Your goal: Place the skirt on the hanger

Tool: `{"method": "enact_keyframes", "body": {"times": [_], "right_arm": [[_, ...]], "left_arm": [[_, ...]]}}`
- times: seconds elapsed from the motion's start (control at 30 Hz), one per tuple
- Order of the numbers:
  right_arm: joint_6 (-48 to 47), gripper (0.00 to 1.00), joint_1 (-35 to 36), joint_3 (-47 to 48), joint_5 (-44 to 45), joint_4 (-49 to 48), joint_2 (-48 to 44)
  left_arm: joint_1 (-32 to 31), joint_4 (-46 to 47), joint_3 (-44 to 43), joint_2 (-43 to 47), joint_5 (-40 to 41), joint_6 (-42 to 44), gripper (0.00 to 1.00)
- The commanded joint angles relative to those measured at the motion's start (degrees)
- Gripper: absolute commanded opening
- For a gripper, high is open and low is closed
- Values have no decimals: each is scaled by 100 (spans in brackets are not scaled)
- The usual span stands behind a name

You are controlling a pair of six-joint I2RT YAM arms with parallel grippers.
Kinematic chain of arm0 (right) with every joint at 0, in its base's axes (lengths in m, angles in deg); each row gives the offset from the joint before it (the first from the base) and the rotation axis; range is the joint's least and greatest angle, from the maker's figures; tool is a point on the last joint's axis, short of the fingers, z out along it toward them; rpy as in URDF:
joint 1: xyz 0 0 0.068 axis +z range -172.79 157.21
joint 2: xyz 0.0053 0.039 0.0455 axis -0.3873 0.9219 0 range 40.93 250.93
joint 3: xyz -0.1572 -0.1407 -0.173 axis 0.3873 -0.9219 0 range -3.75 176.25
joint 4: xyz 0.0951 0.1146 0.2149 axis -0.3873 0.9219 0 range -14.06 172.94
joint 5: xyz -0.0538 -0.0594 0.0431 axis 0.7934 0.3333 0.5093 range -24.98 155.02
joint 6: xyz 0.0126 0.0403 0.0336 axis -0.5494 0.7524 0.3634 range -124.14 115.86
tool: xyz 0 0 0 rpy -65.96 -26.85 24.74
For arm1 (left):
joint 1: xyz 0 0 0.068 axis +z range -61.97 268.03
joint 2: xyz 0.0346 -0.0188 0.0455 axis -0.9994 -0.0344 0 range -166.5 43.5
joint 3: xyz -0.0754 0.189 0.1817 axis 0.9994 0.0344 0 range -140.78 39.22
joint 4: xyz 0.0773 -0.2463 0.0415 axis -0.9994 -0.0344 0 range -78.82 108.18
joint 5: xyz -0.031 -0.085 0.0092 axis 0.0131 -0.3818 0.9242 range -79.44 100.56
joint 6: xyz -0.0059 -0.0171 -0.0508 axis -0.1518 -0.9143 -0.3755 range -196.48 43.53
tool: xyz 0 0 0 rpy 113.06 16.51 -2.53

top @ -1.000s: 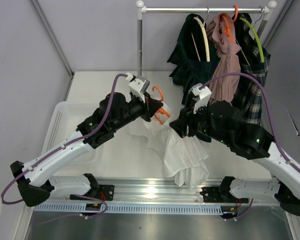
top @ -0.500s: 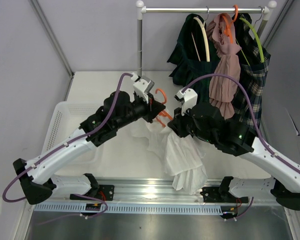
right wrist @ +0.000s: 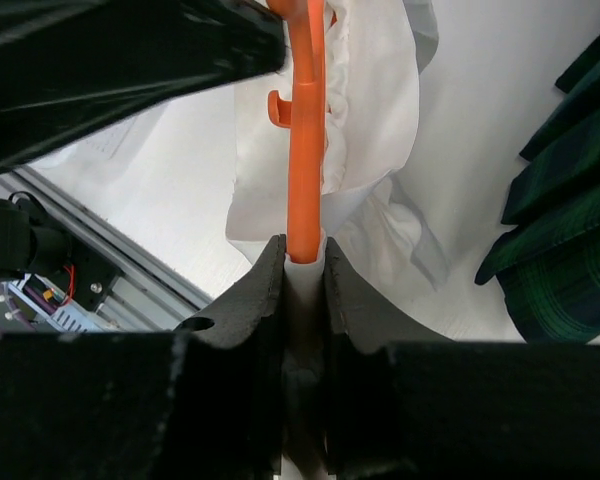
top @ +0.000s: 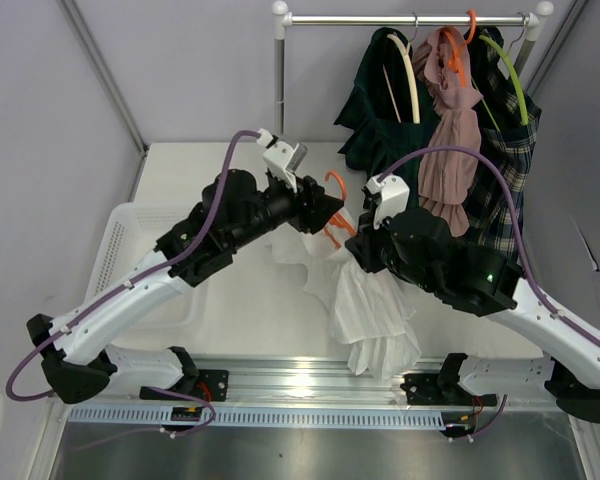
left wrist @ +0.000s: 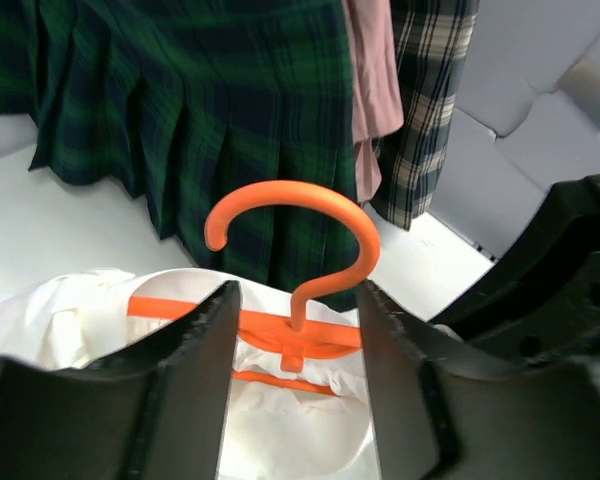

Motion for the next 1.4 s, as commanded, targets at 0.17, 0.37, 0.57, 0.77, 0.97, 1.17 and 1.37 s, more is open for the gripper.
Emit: {"method": "enact_keyframes", "body": {"times": [0.17,0.37,0.57,0.77,0.97,1.17,1.37], "right_arm": [[-49,0,31,628,697,-105,-35],[-268,0,-565,1454,551,-332,466],[-242,0,-1936,2629,-400,-816,1317],[-321,0,-2605,3607,-937,-1387,2179],[-111,0,-3044,4565,-1227,-1687,3111],[39,0,-3360,5453,-1393,-1748,3937],[101,0,-3572,5840,-1499,-1898,4430]], "left_arm": [[13,86,-946,341,948,84,65],[22,-2,-763,1140,1256,-66,66],[22,-221,-341,1853,1309,-224,65],[22,-529,291,2688,1476,-364,65],[22,-933,469,3092,1590,-400,64],[22,-1197,407,3154,1555,-409,63],[22,-1435,328,3216,1608,-365,62]]}}
